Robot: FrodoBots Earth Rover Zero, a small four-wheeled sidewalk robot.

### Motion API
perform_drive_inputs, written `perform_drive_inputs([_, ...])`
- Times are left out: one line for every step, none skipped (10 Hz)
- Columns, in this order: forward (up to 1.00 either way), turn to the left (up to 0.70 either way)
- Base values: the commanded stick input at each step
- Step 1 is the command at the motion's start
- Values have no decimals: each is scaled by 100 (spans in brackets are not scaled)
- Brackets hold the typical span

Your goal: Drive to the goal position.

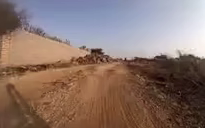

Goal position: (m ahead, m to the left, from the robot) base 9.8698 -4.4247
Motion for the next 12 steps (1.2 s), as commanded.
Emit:
perform_drive_inputs([70, 0])
perform_drive_inputs([70, 0])
perform_drive_inputs([70, 0])
perform_drive_inputs([70, 0])
perform_drive_inputs([70, 0])
perform_drive_inputs([70, -9])
perform_drive_inputs([70, -21])
perform_drive_inputs([70, -32])
perform_drive_inputs([70, -35])
perform_drive_inputs([70, -35])
perform_drive_inputs([70, -28])
perform_drive_inputs([70, -16])
